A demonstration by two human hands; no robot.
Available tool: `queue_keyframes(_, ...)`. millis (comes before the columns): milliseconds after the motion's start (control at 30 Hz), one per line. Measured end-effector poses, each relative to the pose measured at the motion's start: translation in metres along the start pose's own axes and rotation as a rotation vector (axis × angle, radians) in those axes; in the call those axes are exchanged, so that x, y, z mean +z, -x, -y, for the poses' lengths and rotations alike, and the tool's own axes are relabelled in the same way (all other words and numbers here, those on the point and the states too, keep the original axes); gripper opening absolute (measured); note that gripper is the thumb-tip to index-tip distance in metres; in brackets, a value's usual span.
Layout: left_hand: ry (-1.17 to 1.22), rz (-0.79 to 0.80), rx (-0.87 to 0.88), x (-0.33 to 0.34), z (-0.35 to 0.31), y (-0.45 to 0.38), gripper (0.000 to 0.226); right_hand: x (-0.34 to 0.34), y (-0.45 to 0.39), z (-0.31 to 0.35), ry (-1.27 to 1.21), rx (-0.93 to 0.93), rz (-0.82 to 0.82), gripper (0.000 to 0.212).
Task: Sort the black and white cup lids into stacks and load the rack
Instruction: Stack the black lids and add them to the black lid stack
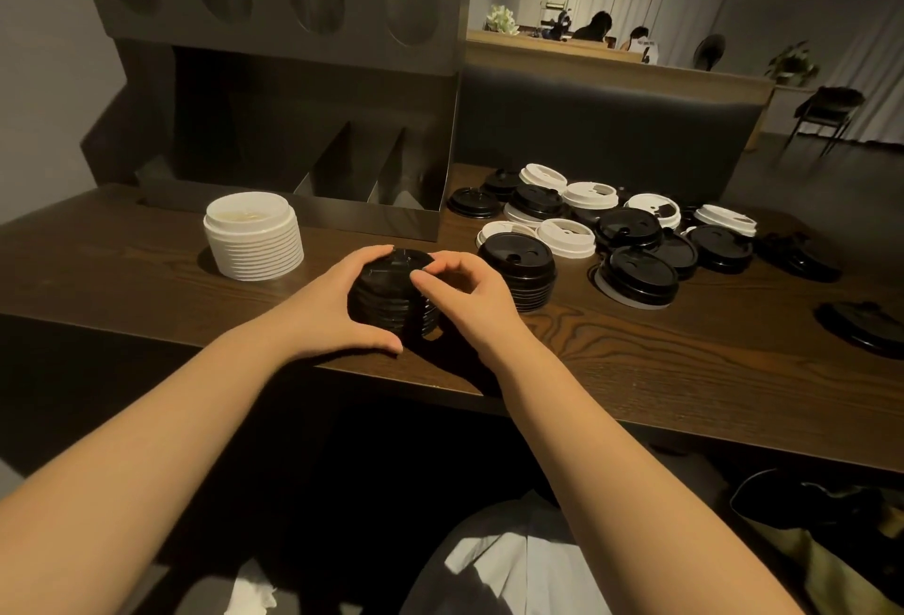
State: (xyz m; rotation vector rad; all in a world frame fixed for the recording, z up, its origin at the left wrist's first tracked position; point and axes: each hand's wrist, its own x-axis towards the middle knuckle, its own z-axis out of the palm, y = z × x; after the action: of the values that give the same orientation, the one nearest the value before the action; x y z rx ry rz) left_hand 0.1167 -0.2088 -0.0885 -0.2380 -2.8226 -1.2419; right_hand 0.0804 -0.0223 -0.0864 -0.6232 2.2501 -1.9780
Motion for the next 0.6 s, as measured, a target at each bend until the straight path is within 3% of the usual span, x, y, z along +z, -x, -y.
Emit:
queue_keyframes(67,0.095,-0.005,-0.026,0.000,0.000,-0.002,0.085,0.001,0.000,0.000,0.055,0.017,0.034,0.015)
queue_keyframes(200,0.339,-0.210,-0.079,0.006,-0.003,-0.006,0.040,-0.001,0.000,0.006,0.142,0.014,0.061,0.005)
queue_keyframes(267,0.333,-0.263,-0.086,0.007,-0.003,-0.008,0.030,0.000,-0.001,0.007,0.051,0.042,0.055,0.024)
queue_keyframes(400,0.233,-0.275,-0.087,0.010,-0.003,-0.007,0.034,0.005,-0.006,0.000,-0.147,0.168,0.003,0.057)
queue_keyframes(533,0.177,-0.344,-0.051,0.009,-0.007,-0.005,0.043,0.007,-0.005,0.001,-0.092,0.081,-0.055,0.055)
queue_keyframes(600,0.302,-0.397,-0.068,0.007,-0.007,-0.003,0.044,0.006,-0.004,0.003,-0.110,0.097,-0.084,0.054)
